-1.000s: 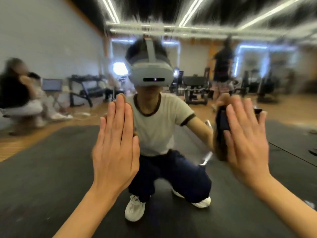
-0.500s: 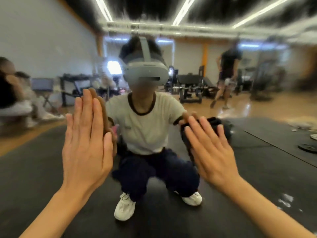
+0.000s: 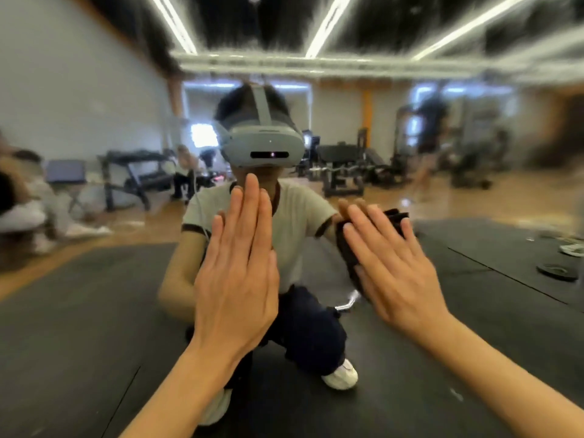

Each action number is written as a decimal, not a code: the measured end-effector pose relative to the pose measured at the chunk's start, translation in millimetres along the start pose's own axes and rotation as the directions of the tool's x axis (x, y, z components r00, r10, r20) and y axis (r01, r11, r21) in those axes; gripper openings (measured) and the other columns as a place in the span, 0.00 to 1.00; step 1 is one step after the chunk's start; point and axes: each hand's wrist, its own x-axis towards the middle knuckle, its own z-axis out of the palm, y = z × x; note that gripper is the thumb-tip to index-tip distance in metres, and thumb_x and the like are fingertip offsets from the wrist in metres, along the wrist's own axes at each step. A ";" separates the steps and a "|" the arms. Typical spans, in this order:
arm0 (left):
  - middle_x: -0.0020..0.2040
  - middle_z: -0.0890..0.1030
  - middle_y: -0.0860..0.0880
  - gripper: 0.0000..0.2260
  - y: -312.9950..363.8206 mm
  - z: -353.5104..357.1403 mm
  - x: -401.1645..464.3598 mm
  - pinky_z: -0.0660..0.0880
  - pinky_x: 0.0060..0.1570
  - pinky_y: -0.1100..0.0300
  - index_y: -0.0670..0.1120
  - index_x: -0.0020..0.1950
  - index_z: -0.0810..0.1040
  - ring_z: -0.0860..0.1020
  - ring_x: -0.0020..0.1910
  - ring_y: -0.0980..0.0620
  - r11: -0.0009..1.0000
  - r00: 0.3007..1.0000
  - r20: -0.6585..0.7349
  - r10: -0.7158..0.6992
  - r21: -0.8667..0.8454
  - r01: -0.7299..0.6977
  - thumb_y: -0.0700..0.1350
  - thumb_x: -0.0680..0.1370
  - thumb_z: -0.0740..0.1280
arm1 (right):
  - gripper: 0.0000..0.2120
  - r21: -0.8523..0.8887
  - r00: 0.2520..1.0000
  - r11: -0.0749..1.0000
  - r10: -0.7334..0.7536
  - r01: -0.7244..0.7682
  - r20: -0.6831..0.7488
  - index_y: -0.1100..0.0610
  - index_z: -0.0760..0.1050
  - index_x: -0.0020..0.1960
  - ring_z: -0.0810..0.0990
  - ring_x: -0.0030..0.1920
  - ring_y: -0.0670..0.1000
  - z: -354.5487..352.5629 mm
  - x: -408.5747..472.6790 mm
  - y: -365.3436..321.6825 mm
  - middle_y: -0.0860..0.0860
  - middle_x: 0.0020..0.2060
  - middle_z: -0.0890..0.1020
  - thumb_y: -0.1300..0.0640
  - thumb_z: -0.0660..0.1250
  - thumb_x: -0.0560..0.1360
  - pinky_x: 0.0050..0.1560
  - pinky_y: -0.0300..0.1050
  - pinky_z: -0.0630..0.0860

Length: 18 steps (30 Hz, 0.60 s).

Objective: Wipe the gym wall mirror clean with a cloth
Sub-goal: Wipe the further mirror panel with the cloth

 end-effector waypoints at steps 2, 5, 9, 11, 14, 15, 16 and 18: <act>0.82 0.52 0.40 0.28 -0.3 1.7 0.0 0.43 0.80 0.53 0.36 0.81 0.53 0.47 0.82 0.46 1.000 1.000 0.002 0.004 0.028 -0.004 0.39 0.82 0.55 | 0.23 0.048 0.970 0.969 0.242 -0.240 -0.031 0.59 0.56 0.80 0.48 0.81 0.51 -11.8 -24.4 40.0 0.50 0.82 0.52 0.55 0.49 0.86 0.80 0.52 0.44; 0.82 0.52 0.39 0.28 0.0 3.6 0.0 0.44 0.80 0.52 0.36 0.81 0.53 0.47 0.82 0.46 0.998 1.000 0.005 -0.004 0.055 0.003 0.40 0.82 0.55 | 0.24 0.140 0.794 0.803 0.595 -0.580 -0.124 0.65 0.56 0.79 0.46 0.81 0.50 -11.8 -29.5 41.2 0.58 0.79 0.55 0.58 0.49 0.85 0.80 0.52 0.39; 0.81 0.52 0.39 0.27 0.7 4.9 -0.3 0.44 0.80 0.53 0.36 0.81 0.54 0.47 0.82 0.47 0.997 1.000 -0.014 -0.009 0.070 0.010 0.41 0.82 0.54 | 0.27 0.108 0.913 0.922 0.385 -0.372 -0.138 0.63 0.55 0.79 0.50 0.80 0.54 9.7 40.2 -39.1 0.59 0.80 0.57 0.62 0.54 0.81 0.80 0.53 0.39; 0.81 0.53 0.39 0.26 1.6 3.5 1.2 0.44 0.80 0.53 0.35 0.80 0.55 0.47 0.82 0.48 0.998 1.000 -0.018 -0.016 0.064 0.017 0.42 0.83 0.54 | 0.27 0.035 0.994 0.996 0.079 -0.077 -0.071 0.62 0.56 0.79 0.54 0.80 0.55 11.2 63.8 -55.4 0.57 0.79 0.57 0.62 0.56 0.82 0.80 0.53 0.42; 0.81 0.53 0.39 0.26 1.7 2.0 1.6 0.44 0.80 0.53 0.35 0.80 0.55 0.47 0.82 0.47 0.997 1.000 -0.010 -0.017 0.071 0.017 0.42 0.83 0.54 | 0.25 -0.047 0.993 0.993 -0.114 0.112 -0.029 0.60 0.56 0.80 0.55 0.80 0.54 -0.3 57.9 -11.9 0.56 0.79 0.58 0.59 0.56 0.84 0.80 0.53 0.45; 0.81 0.53 0.39 0.26 1.5 1.9 1.3 0.44 0.80 0.53 0.35 0.80 0.55 0.48 0.82 0.47 0.997 1.000 -0.011 -0.015 0.079 0.016 0.42 0.83 0.54 | 0.25 -0.049 0.996 0.995 -0.088 0.087 -0.016 0.61 0.56 0.80 0.52 0.81 0.53 -5.7 47.2 9.7 0.56 0.80 0.58 0.58 0.54 0.85 0.79 0.52 0.45; 0.81 0.53 0.39 0.27 1.6 1.9 1.0 0.44 0.80 0.53 0.35 0.81 0.55 0.48 0.82 0.46 0.996 1.000 -0.010 -0.014 0.086 0.014 0.42 0.83 0.54 | 0.24 -0.053 1.000 0.998 -0.025 0.025 0.001 0.61 0.56 0.80 0.48 0.81 0.51 -11.9 33.9 31.9 0.56 0.80 0.57 0.56 0.51 0.85 0.79 0.51 0.44; 0.81 0.53 0.39 0.27 1.8 1.9 1.3 0.44 0.80 0.53 0.35 0.80 0.55 0.48 0.82 0.46 0.996 1.000 -0.011 -0.011 0.089 0.012 0.41 0.83 0.55 | 0.25 -0.043 0.984 0.983 0.177 -0.177 0.016 0.62 0.55 0.79 0.43 0.81 0.49 -22.7 9.9 65.8 0.57 0.79 0.56 0.53 0.47 0.86 0.79 0.49 0.40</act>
